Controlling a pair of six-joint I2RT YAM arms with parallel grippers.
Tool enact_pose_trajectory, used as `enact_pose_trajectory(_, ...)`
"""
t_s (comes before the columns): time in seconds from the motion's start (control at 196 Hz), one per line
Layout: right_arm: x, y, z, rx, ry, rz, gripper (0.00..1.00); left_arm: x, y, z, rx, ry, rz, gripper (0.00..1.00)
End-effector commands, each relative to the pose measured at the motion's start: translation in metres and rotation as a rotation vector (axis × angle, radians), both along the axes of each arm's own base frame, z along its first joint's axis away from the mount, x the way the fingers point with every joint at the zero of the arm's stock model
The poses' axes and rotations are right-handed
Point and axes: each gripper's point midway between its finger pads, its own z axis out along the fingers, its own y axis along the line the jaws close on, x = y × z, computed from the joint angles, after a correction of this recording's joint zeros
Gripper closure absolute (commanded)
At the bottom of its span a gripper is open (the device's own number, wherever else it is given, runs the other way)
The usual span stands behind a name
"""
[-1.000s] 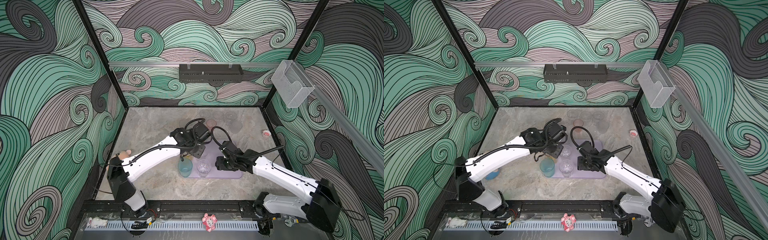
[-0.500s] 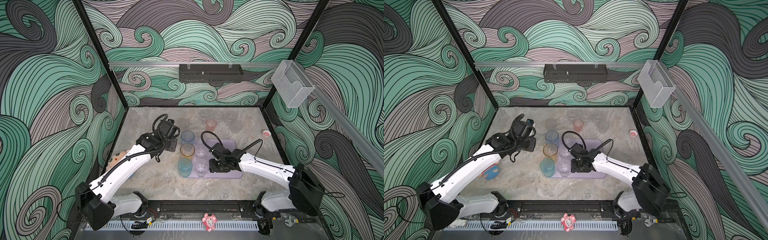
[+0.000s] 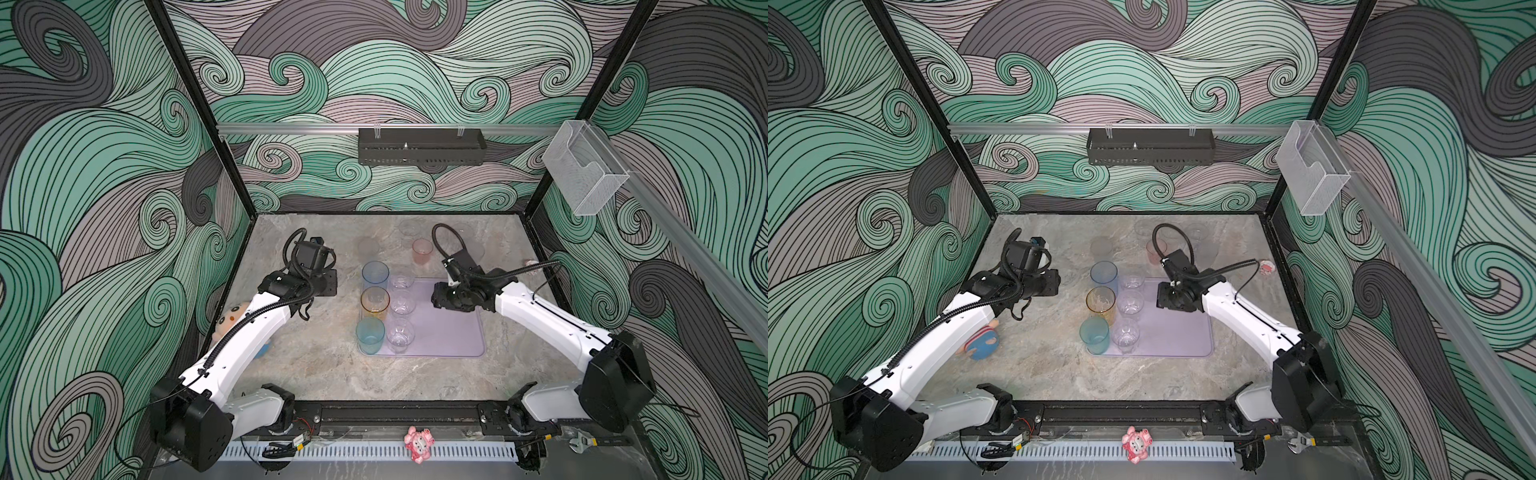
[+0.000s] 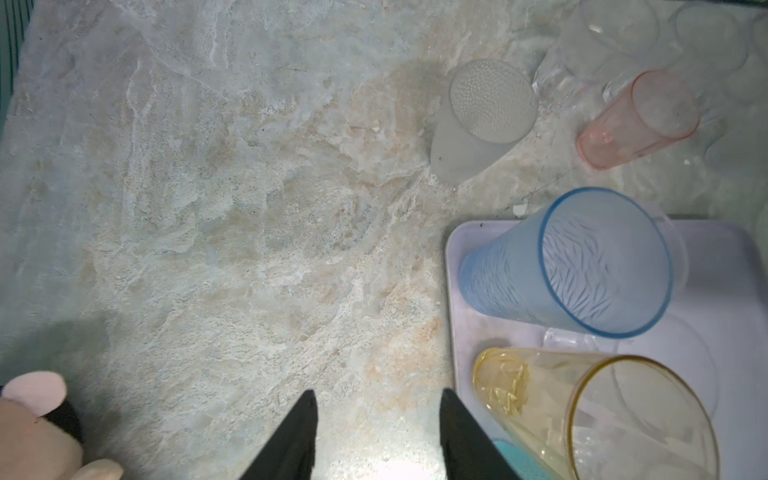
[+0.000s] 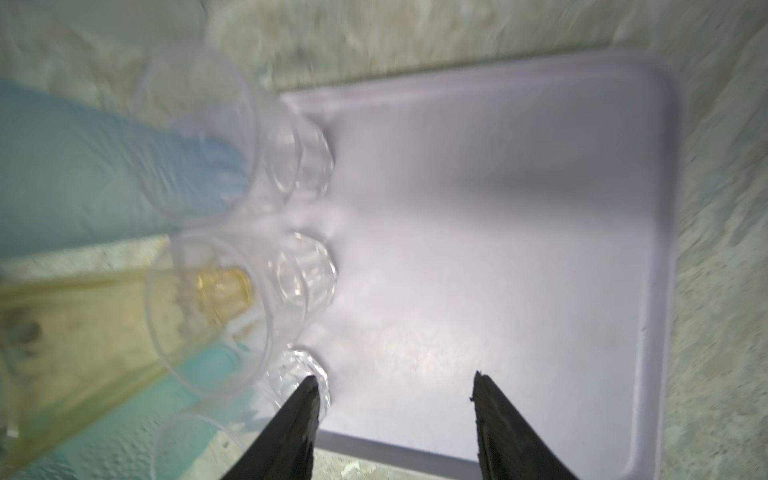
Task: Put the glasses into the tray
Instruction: 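Raise and draw the left gripper back from the tray, then reach the right gripper to a clear glass beyond the tray near the pink cup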
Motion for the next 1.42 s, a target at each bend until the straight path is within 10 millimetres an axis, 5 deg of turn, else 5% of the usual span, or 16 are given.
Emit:
enact_pose_trajectory(0.0, 0.026, -0.010, 0.012, -0.024, -0.023, -0.010, 0.41, 0.016, -0.006, 0.017, -0.135, -0.084, 0.026, 0.44)
enact_pose_trajectory(0.26, 0.108, -0.022, 0.027, 0.018, -0.088, -0.161, 0.40, 0.024, -0.003, -0.005, -0.175, -0.021, 0.032, 0.41)
enact_pose_trajectory(0.597, 0.161, -0.095, 0.005, 0.016, -0.083, -0.368, 0.40, 0.020, -0.009, -0.037, -0.167, 0.096, 0.004, 0.43)
enact_pose_trajectory(1.081, 0.232, -0.051, -0.012, 0.091, -0.056, -0.304, 0.41, 0.021, -0.020, -0.054, -0.200, 0.166, -0.025, 0.46)
enact_pose_trajectory(1.417, 0.258, -0.046, -0.034, 0.075, -0.030, -0.316, 0.49, 0.023, -0.022, -0.058, -0.198, 0.183, -0.029, 0.46)
